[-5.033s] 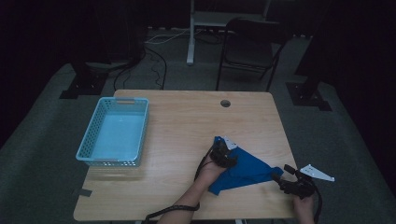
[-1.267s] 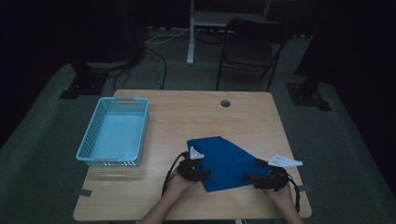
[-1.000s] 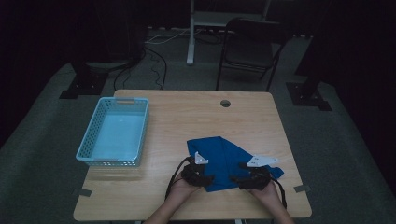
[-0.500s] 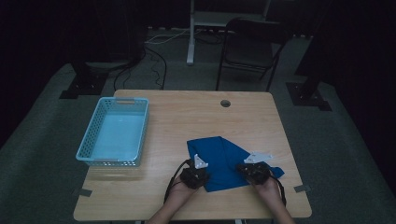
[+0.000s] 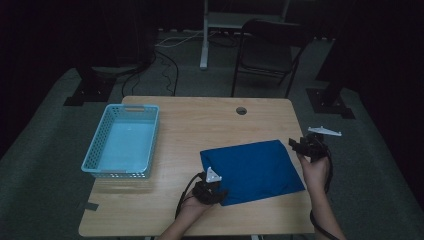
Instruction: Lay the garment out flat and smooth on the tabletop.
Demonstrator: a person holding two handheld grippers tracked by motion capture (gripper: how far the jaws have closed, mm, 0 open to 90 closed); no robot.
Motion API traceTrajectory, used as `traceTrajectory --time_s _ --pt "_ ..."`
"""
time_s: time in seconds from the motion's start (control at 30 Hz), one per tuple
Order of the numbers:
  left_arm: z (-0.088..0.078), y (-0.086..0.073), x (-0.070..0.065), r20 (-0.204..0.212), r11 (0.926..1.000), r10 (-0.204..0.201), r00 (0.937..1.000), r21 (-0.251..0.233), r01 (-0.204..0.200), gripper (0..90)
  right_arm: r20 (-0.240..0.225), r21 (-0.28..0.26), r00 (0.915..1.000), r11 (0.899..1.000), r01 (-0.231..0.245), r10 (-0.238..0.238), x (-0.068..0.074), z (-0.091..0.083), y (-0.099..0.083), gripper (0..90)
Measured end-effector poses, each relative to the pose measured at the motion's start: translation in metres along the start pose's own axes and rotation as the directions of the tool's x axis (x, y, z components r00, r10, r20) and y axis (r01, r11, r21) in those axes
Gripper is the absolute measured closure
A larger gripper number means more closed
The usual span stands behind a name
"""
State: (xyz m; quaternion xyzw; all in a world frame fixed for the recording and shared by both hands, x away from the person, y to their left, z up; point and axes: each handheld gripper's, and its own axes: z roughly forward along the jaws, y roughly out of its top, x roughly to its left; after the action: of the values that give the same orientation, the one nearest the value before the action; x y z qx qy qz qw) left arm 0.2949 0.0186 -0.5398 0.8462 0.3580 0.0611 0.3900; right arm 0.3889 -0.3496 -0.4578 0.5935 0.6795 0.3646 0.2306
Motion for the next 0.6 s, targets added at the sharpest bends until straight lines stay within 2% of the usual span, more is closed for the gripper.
traceTrajectory --time_s 0.07,0.2,0.3,0.33,0.37,0.4,0.43,0.47,0.5,0.57,0.6 --pt "0.001 0.001 -0.002 -0.003 0.9999 0.013 0.9999 0.009 -0.013 46.4 -0.057 0.033 0.9983 0.999 0.015 -0.013 0.003 0.001 -0.013 40.3" --pt "0.001 0.001 -0.004 -0.038 1.0 0.007 0.9992 0.0 -0.007 45.5 -0.122 0.083 0.9898 0.993 0.085 -0.075 0.017 0.004 -0.048 38.2" --pt "0.002 0.0 -0.004 -0.044 0.9999 0.013 0.999 -0.005 -0.013 46.1 -0.13 0.109 0.9837 0.984 0.139 -0.124 0.028 0.006 -0.07 36.3" --pt "0.002 0.0 -0.004 -0.044 0.9999 0.013 0.999 -0.005 -0.013 46.2 -0.13 0.109 0.9837 0.984 0.139 -0.124 0.028 0.006 -0.07 36.3" --pt "0.002 0.0 -0.005 -0.05 0.9995 0.032 0.9982 0.0 -0.032 46.2 -0.138 0.117 0.9792 0.979 0.165 -0.149 0.033 0.006 -0.082 36.1" --pt "0.002 0.0 -0.005 -0.055 0.9991 0.043 0.9976 0.002 -0.043 46.1 -0.132 0.126 0.9764 0.974 0.188 -0.171 0.035 0.007 -0.087 34.9" --pt "0.002 0.0 -0.005 -0.055 0.9991 0.043 0.9976 0.002 -0.043 46.1 -0.132 0.126 0.9764 0.974 0.188 -0.171 0.035 0.007 -0.087 34.9" --pt "0.001 -0.001 -0.007 -0.066 0.9965 0.083 0.9943 0.014 -0.082 46.1 -0.118 0.136 0.9734 0.968 0.211 -0.196 0.037 0.008 -0.09 33.4" --pt "0.001 -0.001 -0.009 -0.075 0.994 0.108 0.9913 0.023 -0.107 46.0 -0.087 0.174 0.9656 0.951 0.257 -0.245 0.04 0.012 -0.098 31.4" --pt "0.0 -0.002 -0.01 -0.087 0.9897 0.141 0.9861 0.034 -0.139 45.9 -0.111 0.144 0.9722 0.965 0.221 -0.206 0.037 0.011 -0.103 31.0" --pt "0.0 -0.002 -0.01 -0.087 0.9897 0.141 0.9861 0.034 -0.139 45.9 -0.111 0.144 0.9722 0.965 0.221 -0.206 0.037 0.011 -0.103 31.0"
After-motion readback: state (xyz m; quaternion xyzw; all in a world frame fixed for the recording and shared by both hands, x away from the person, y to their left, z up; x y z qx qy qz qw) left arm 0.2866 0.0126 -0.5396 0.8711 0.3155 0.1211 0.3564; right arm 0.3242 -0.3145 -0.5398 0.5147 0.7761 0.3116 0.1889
